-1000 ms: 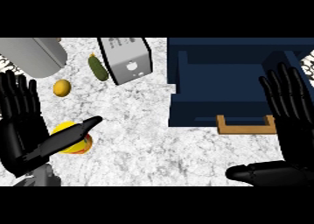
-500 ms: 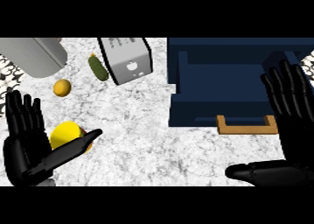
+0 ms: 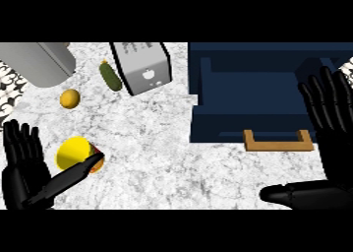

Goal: Pick up the cup, place it into the drawer and close the drawer

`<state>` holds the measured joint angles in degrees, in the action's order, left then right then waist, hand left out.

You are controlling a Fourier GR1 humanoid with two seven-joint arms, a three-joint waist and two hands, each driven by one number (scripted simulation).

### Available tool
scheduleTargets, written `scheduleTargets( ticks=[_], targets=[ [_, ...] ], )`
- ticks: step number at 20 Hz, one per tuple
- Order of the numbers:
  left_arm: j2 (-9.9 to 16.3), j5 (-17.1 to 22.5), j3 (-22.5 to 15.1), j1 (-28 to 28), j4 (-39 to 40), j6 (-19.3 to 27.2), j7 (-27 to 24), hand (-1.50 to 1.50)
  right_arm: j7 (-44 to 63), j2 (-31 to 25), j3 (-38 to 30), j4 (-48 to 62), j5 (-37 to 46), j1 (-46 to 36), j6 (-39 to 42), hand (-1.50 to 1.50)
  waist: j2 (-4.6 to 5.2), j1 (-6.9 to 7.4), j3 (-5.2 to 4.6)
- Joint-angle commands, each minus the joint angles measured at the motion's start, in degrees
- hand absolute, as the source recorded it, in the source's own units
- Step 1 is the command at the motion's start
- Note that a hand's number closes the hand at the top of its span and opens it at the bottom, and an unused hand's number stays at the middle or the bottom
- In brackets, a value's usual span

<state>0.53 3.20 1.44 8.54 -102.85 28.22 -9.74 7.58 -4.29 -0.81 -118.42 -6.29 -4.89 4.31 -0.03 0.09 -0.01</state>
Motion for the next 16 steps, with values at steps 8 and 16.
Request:
scheduleTargets(
  ticks=[8,16],
  targets=[
    [0.62,6.59,5.73,0.16,14.73,-7.1,-12.14,-1.5,-1.57,-1.11,-2.6,4.76,-1.73,-2.52,2.11,-1.5,0.05,0.05,0.0],
    [0.19,8.3,6.39,0.04,19.19,-7.9,-15.27,-1.5,-0.29,0.75,0.36,0.34,0.67,-0.07,0.87,-1.5,0.01,-0.01,0.01]
  ],
)
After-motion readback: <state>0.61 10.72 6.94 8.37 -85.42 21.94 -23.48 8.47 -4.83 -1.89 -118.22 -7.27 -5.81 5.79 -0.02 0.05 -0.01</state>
